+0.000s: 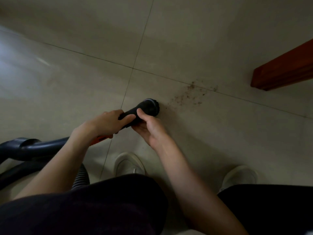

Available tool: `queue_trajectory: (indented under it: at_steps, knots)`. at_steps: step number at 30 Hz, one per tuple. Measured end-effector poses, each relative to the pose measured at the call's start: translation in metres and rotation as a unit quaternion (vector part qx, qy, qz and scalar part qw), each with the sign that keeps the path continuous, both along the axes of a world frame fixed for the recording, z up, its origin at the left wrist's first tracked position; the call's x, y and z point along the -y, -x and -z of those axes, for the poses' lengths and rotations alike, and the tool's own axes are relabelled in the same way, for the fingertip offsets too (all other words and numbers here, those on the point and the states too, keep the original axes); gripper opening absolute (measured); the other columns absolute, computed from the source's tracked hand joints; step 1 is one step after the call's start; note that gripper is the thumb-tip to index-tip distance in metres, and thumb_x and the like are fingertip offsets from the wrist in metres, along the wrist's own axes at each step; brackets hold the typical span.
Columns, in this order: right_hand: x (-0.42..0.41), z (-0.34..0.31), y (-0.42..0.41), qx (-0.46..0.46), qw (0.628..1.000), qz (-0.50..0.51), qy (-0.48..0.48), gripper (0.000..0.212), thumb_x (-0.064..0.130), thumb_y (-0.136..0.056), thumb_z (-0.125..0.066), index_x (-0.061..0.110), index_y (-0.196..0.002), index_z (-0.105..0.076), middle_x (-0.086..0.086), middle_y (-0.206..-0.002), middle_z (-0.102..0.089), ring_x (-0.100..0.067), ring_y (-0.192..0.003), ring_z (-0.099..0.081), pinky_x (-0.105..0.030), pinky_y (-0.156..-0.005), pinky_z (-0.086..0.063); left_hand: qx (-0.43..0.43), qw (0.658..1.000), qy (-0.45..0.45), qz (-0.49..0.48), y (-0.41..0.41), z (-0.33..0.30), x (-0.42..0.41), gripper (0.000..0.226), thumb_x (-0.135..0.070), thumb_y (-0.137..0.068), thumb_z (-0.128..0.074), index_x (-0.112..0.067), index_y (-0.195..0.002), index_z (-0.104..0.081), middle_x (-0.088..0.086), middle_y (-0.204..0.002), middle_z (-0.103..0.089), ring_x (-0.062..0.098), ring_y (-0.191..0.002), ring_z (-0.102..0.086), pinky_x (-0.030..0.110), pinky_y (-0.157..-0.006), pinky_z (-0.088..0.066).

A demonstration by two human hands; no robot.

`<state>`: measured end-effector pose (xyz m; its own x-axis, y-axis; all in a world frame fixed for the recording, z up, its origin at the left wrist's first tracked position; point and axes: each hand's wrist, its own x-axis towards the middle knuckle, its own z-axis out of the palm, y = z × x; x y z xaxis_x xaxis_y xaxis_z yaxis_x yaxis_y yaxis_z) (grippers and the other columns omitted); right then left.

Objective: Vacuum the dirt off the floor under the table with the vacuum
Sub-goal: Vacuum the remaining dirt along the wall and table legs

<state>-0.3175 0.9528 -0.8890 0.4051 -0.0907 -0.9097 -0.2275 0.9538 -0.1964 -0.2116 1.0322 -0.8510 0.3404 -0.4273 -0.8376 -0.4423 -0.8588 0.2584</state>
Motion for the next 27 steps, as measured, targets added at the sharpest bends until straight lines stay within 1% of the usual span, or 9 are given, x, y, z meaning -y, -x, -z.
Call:
queue_trajectory:
  at_steps: [6,11,15,18,20,24,27]
  knots:
    - [0.004,0.008,0.009,-0.017,1.0,0.012,0.014,0.04,0.022,-0.091,-0.062,0.0,-0.124,-0.057,-0.017,-0.114,-0.066,-0.025,-0.096,-0.066,-0.027,-0.07,-0.054,0.027,0.999,0.015,0.017,0.013,0.006,0.01,0.049,-0.059,-0.092,-0.031,-0.017,-0.102,-0.053,0.004,-0.075,-0.063,0.016,-0.057,-0.062,0.023,-0.058,-0.047]
    - [0.008,0.009,0.016,-0.012,1.0,0.019,0.015,0.039,0.021,-0.09,-0.063,0.0,-0.123,-0.058,-0.017,-0.113,-0.067,-0.025,-0.097,-0.066,-0.027,-0.071,-0.055,0.025,0.999,0.016,0.023,0.02,0.005,0.013,0.05,-0.057,-0.094,-0.028,-0.015,-0.1,-0.055,0.004,-0.077,-0.063,0.015,-0.058,-0.062,0.023,-0.06,-0.048]
    - [0.014,0.01,0.019,-0.014,0.999,0.034,0.022,0.041,0.021,-0.09,-0.063,-0.001,-0.124,-0.056,-0.018,-0.114,-0.066,-0.028,-0.101,-0.065,-0.03,-0.074,-0.055,0.017,0.999,0.008,0.037,0.021,0.003,0.017,0.05,-0.055,-0.095,-0.026,-0.015,-0.1,-0.054,0.004,-0.08,-0.064,0.015,-0.062,-0.063,0.026,-0.065,-0.049]
    - [0.024,0.012,0.02,-0.017,0.998,0.045,0.037,0.042,0.022,-0.09,-0.063,0.001,-0.125,-0.056,-0.018,-0.114,-0.065,-0.027,-0.099,-0.065,-0.028,-0.07,-0.055,0.028,0.998,0.015,0.047,0.022,0.005,0.024,0.052,-0.056,-0.095,-0.025,-0.014,-0.1,-0.055,0.004,-0.079,-0.064,0.014,-0.063,-0.064,0.026,-0.067,-0.05]
    - [0.029,0.014,0.021,-0.019,0.998,0.048,0.045,0.042,0.023,-0.09,-0.063,0.0,-0.125,-0.056,-0.018,-0.115,-0.066,-0.027,-0.1,-0.065,-0.028,-0.071,-0.055,0.043,0.998,0.024,0.05,0.026,0.008,0.028,0.053,-0.057,-0.095,-0.025,-0.013,-0.1,-0.055,0.005,-0.079,-0.065,0.015,-0.062,-0.064,0.027,-0.068,-0.051]
    - [0.037,0.017,0.021,-0.026,0.996,0.06,0.059,0.045,0.024,-0.089,-0.064,0.001,-0.126,-0.055,-0.018,-0.115,-0.065,-0.029,-0.103,-0.065,-0.03,-0.076,-0.056,0.081,0.995,0.044,0.042,0.033,0.014,0.035,0.06,-0.063,-0.09,-0.023,-0.013,-0.1,-0.055,0.006,-0.078,-0.065,0.019,-0.066,-0.064,0.038,-0.075,-0.055]
    - [0.043,0.018,0.022,-0.024,0.995,0.065,0.068,0.044,0.025,-0.091,-0.062,0.001,-0.127,-0.054,-0.018,-0.116,-0.065,-0.028,-0.103,-0.065,-0.03,-0.077,-0.056,0.092,0.994,0.054,0.034,0.035,0.017,0.039,0.063,-0.066,-0.088,-0.023,-0.013,-0.1,-0.056,0.006,-0.081,-0.064,0.021,-0.069,-0.064,0.041,-0.076,-0.054]
